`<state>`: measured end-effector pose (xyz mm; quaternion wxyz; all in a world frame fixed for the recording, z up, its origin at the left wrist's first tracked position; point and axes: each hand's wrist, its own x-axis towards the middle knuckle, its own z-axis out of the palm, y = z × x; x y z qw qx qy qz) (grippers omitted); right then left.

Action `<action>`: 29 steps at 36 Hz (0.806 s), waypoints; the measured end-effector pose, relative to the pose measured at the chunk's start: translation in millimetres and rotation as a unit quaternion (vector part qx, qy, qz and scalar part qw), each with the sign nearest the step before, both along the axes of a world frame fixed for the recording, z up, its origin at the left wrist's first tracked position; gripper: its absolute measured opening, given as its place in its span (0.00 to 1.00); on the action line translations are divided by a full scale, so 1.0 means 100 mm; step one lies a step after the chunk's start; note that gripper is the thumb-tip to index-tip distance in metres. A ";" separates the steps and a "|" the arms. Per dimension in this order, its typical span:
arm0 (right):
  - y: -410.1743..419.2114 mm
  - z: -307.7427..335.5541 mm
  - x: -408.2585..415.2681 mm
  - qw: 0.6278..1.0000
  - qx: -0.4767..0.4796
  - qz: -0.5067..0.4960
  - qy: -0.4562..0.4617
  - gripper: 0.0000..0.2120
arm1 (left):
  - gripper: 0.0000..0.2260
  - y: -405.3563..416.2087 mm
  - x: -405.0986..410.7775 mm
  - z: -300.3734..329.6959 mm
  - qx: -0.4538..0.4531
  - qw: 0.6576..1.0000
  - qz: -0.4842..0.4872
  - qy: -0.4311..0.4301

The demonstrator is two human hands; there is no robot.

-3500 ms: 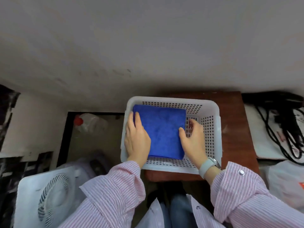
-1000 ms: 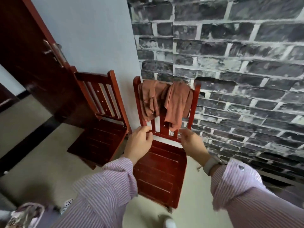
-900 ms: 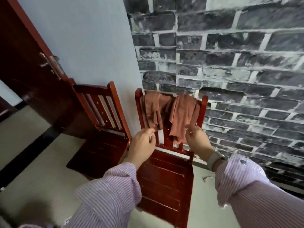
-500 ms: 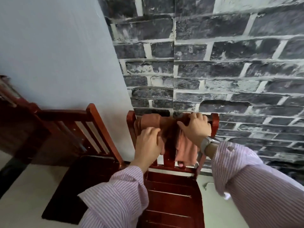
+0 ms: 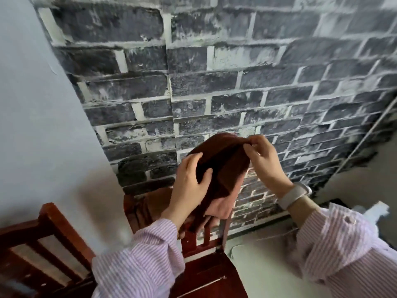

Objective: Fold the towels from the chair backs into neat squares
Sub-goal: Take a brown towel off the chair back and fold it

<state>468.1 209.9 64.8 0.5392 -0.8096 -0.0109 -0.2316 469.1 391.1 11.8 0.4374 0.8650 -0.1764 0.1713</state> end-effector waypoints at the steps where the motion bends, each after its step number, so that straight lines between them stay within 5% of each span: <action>1: -0.06 0.10 -0.06 1.000 0.018 -0.005 -0.022 0.06 | 0.22 -0.08 0.00 0.09 -0.015 1.000 -0.012 -0.008; 6: -0.35 0.36 -0.47 0.997 0.032 0.055 -0.035 0.03 | 0.24 -0.49 -0.05 0.44 -0.021 0.990 -0.076 -0.121; 13: -0.95 0.22 -1.05 0.997 0.000 0.065 0.035 0.09 | 0.12 -1.00 -0.27 0.54 -0.024 0.975 -0.214 0.053; 19: -1.41 0.04 -1.50 0.996 -0.007 -0.029 0.080 0.06 | 0.12 -1.37 -0.41 0.56 0.109 0.955 -0.252 0.114; 25: -1.57 0.03 -1.76 0.995 -0.036 -0.056 0.072 0.07 | 0.09 -1.80 -0.57 0.60 0.271 0.943 -0.190 -0.016; 27: -1.61 0.01 -1.84 0.996 -0.020 -0.044 0.072 0.05 | 0.09 -1.91 -0.63 0.54 0.239 0.951 -0.194 -0.009; 29: -1.64 -0.03 -1.91 0.995 0.019 -0.006 0.098 0.05 | 0.09 -2.00 -0.69 0.49 0.110 0.962 -0.238 0.083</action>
